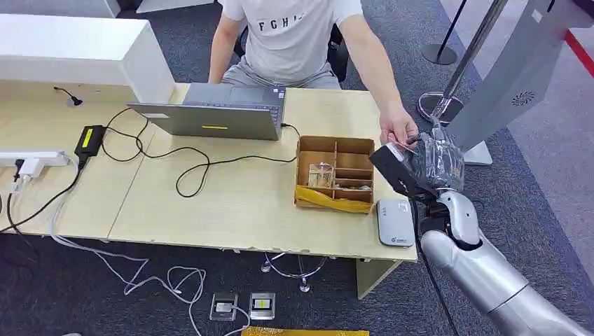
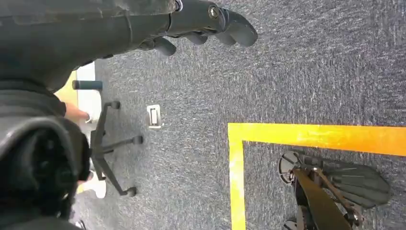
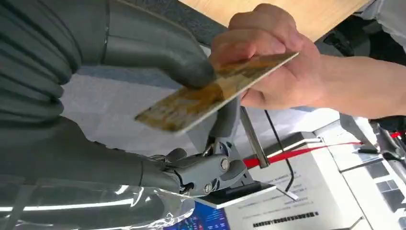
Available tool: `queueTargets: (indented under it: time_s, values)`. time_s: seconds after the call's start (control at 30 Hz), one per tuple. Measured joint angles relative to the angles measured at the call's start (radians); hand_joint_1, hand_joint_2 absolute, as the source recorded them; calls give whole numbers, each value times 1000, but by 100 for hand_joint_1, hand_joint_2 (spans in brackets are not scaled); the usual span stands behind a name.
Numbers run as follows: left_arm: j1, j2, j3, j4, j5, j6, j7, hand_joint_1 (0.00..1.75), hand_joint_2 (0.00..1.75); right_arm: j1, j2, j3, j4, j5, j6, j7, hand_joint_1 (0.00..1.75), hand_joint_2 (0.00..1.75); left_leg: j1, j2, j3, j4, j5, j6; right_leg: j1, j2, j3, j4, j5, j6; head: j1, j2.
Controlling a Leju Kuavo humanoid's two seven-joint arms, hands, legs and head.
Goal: Pass the card to the sensor for recognition and then transmit it.
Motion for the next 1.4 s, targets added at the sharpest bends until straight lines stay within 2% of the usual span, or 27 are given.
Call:
queueTargets:
  time_s: [0.13, 0.47, 0.73, 1.03, 1.23, 1.4]
  values:
    - [0, 3, -1, 0, -6, 0, 0, 0, 0, 7, -2, -18, 4, 3, 1, 16, 175, 175, 0, 0, 1, 0, 0, 0, 0, 1, 0, 0, 0, 0, 0, 0]
    - [3, 4, -4, 0, -18, -3, 1, 0, 0, 49, -56, -53, -12, 6, 31, 55, 175, 175, 0, 4, 2, 0, -1, -1, 0, 4, 0, 0, 0, 0, 0, 0]
    - [4, 3, -5, 0, -16, -2, 1, 0, 0, 120, -83, -56, 10, -18, 27, 25, 175, 175, 0, 4, 1, 0, -1, -1, 0, 4, 0, 0, 0, 0, 0, 0]
    - [4, 3, -5, 0, -16, 3, 13, 0, 0, 176, -79, -58, 58, -23, 34, -5, 175, 175, 0, 4, 1, 0, -1, -1, 0, 4, 0, 0, 0, 0, 0, 0]
    - [3, 1, -5, -2, -25, 3, 13, 0, 0, 195, -55, -55, 110, -20, 38, -39, 175, 175, 0, 4, 1, 0, -1, -1, 0, 4, 0, 0, 0, 0, 0, 0]
    - [3, 0, -8, -9, -39, 2, 19, 0, 0, 217, -30, -42, 149, -17, 37, -42, 175, 175, 0, 4, 1, 0, -1, -1, 0, 4, 0, 0, 0, 0, 0, 0]
